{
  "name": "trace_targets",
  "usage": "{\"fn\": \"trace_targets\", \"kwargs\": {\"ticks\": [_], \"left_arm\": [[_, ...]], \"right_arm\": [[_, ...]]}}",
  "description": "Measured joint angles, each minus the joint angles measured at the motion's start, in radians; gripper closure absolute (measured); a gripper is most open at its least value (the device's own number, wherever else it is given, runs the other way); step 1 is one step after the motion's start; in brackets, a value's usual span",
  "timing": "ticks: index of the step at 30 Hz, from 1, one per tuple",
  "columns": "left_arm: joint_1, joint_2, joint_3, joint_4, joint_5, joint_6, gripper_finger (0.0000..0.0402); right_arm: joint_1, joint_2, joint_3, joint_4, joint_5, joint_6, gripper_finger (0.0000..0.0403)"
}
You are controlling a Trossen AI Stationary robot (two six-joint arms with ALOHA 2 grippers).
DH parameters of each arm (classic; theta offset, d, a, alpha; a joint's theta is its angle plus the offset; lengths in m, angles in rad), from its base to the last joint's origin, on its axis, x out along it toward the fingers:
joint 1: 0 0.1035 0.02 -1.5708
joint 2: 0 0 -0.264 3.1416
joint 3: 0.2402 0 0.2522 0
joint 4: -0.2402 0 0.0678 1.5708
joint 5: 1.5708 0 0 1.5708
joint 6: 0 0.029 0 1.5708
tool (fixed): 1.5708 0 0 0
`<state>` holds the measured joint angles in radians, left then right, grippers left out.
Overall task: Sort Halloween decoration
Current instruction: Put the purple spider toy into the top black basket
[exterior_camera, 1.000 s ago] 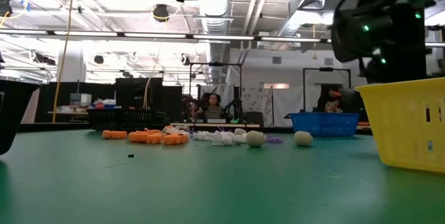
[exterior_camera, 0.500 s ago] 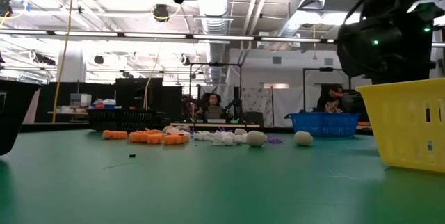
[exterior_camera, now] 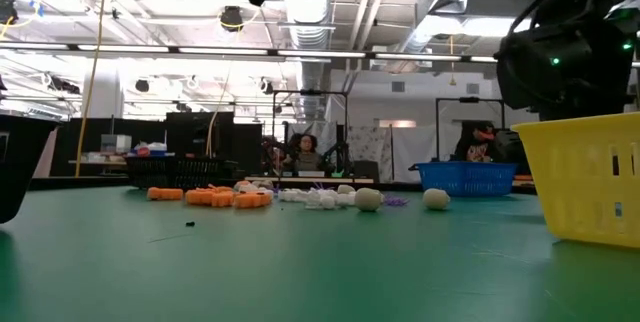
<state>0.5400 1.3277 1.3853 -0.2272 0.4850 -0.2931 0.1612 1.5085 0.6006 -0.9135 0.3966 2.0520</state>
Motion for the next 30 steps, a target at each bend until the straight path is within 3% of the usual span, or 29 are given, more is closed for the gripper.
{"fn": "trace_targets", "kwargs": {"ticks": [15,23,30], "left_arm": [[0.0,0.0,0.0,0.0,0.022,-0.026,0.0401],[0.0,0.0,0.0,0.0,0.034,-0.052,0.0401],[0.0,0.0,0.0,0.0,0.118,-0.072,0.0401]], "right_arm": [[0.001,0.0,0.002,0.071,-0.005,-0.065,0.0339],[-0.006,0.003,0.041,0.06,0.013,-0.101,0.0387],[-0.029,0.004,0.083,0.057,0.029,-0.125,0.0388]]}}
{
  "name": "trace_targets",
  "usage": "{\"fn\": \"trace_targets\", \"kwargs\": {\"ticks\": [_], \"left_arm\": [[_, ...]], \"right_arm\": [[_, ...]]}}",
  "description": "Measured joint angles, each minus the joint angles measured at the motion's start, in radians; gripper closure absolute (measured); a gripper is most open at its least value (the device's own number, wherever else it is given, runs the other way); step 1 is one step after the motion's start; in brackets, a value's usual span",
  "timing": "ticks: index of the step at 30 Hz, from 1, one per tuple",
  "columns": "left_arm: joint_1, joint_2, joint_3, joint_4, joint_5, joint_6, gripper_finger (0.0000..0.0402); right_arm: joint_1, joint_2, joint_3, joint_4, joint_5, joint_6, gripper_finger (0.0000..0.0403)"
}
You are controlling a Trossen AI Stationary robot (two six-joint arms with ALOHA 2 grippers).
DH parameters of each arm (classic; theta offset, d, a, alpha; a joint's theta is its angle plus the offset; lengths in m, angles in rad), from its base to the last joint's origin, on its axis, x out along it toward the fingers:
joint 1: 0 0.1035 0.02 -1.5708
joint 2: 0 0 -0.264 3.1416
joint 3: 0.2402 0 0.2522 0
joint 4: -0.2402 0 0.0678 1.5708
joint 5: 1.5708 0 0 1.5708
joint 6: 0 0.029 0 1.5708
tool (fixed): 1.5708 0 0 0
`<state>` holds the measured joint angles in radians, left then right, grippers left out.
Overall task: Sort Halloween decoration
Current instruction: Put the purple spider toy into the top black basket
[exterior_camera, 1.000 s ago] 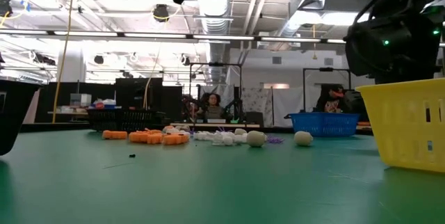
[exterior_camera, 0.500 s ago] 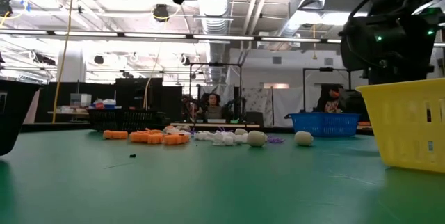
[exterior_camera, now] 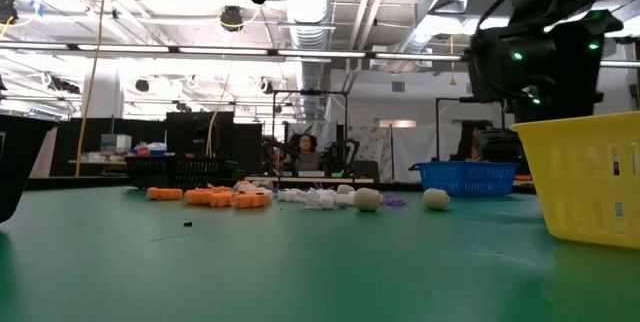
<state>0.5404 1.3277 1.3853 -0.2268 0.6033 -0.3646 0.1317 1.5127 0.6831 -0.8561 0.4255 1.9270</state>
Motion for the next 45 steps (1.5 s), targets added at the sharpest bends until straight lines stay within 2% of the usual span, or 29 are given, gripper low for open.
{"fn": "trace_targets", "kwargs": {"ticks": [6,13,20,23,28,36,45], "left_arm": [[0.0,-0.019,0.0,0.0,0.002,-0.014,0.0401],[0.02,-0.057,0.0,-0.048,-0.004,0.017,0.0401],[0.089,-0.183,0.0,-0.148,-0.128,0.089,0.0401],[0.105,-0.248,0.0,-0.175,-0.201,0.123,0.0401],[0.109,-0.336,0.0,-0.212,-0.264,0.144,0.0401],[0.109,-0.454,0.0,-0.304,-0.338,0.157,0.0401],[0.109,-0.54,0.0,-0.378,-0.414,0.18,0.0401]], "right_arm": [[-0.038,0.0,0.091,0.044,0.055,-0.135,0.0388],[-0.146,-0.001,0.171,0.258,0.09,-0.457,0.0388],[-0.28,0.01,0.232,0.652,0.071,-0.812,0.0388],[-0.332,0.061,0.303,0.709,0.017,-0.925,0.0388],[-0.38,0.23,0.513,0.723,-0.087,-1.085,0.0388],[-0.403,0.554,0.957,0.725,-0.271,-1.274,0.0388],[-0.423,0.866,1.441,0.674,-0.447,-1.346,0.0388]]}}
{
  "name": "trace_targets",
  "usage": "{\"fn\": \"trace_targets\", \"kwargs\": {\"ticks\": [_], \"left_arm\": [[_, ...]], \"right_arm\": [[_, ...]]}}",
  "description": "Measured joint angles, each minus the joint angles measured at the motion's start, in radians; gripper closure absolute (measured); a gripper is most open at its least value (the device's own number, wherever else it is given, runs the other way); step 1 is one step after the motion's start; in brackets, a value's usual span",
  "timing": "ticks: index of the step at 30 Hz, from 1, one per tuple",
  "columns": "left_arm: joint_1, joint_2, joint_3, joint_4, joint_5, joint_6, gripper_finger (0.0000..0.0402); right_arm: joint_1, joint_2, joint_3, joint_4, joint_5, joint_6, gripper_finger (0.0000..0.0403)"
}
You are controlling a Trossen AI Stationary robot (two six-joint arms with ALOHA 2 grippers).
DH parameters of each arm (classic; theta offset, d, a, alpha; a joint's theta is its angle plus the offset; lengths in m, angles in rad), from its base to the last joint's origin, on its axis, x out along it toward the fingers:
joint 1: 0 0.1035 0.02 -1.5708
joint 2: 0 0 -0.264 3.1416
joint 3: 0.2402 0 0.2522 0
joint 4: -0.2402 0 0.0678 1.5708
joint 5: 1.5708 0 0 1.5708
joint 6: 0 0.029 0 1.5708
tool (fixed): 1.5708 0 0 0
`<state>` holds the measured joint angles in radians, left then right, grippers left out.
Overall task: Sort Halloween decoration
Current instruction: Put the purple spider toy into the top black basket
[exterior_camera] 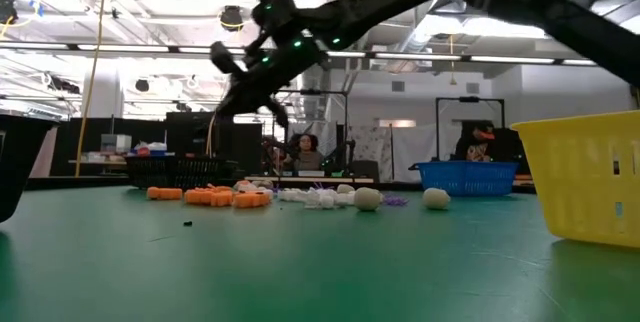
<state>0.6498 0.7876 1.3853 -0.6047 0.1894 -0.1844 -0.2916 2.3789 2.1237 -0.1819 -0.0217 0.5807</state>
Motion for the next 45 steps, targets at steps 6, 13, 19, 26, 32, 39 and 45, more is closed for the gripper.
{"fn": "trace_targets", "kwargs": {"ticks": [6,13,19,26,32,39,45], "left_arm": [[0.0,-0.034,0.0,-0.007,-0.024,0.0,0.0401],[0.0,-0.049,0.0,-0.012,-0.026,-0.001,0.0401],[0.0,-0.049,0.0,-0.013,-0.067,0.0,0.0401],[0.0,-0.049,0.0,-0.013,-0.103,0.008,0.0401],[0.0,-0.049,0.0,-0.012,-0.105,0.008,0.0401],[0.0,-0.048,0.0,-0.056,-0.105,0.007,0.0401],[0.0,-0.048,0.0,-0.066,-0.104,-0.002,0.0401]], "right_arm": [[0.011,0.166,0.235,-0.046,-0.066,-0.033,0.0388],[0.007,0.196,0.208,-0.01,-0.079,-0.05,0.035],[0.001,0.195,0.209,-0.009,-0.081,-0.144,0.0288],[-0.016,0.19,0.209,-0.036,-0.081,-0.165,0.023],[-0.027,0.19,0.209,-0.091,-0.07,-0.306,0.0219],[-0.027,0.186,0.209,-0.079,-0.118,-0.354,0.0219],[-0.02,0.182,0.209,-0.117,-0.079,-0.425,0.0219]]}}
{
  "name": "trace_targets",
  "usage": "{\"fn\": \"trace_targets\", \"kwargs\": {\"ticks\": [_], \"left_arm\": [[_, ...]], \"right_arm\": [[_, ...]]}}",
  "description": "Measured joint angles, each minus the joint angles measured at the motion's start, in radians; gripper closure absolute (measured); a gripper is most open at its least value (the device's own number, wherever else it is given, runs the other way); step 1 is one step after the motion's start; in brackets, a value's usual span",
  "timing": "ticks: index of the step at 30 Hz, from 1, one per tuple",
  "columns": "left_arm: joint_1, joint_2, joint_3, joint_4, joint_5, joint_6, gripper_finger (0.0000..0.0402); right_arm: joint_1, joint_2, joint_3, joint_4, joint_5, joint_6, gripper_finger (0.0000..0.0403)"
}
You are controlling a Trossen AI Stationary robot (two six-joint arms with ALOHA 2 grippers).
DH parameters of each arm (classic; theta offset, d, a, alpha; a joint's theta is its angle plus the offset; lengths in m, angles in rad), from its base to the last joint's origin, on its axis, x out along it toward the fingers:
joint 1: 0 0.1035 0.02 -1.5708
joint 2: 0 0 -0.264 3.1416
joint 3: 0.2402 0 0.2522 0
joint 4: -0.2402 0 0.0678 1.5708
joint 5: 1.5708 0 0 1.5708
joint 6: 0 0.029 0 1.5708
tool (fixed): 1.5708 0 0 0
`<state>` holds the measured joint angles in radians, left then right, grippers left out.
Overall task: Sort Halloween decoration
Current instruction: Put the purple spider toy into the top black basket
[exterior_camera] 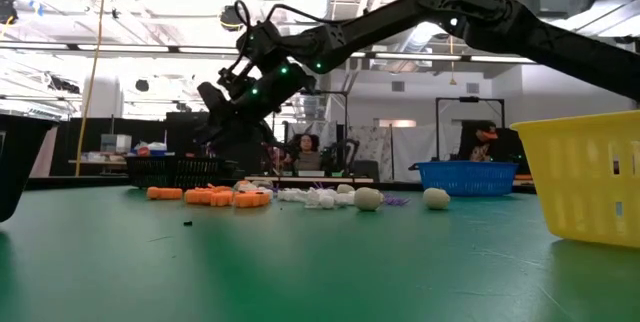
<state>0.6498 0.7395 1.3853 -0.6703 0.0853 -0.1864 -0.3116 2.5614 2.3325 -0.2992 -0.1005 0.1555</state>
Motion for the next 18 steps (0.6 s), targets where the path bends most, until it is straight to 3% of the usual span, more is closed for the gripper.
{"fn": "trace_targets", "kwargs": {"ticks": [11,18], "left_arm": [[0.0,0.0,0.0,0.0,0.001,0.0,0.0401],[0.0,0.0,0.0,0.0,0.003,0.0,0.0401]], "right_arm": [[-0.006,0.0,0.0,-0.102,0.025,-0.056,0.0219],[-0.003,-0.009,0.023,-0.027,0.021,-0.07,0.0219]]}}
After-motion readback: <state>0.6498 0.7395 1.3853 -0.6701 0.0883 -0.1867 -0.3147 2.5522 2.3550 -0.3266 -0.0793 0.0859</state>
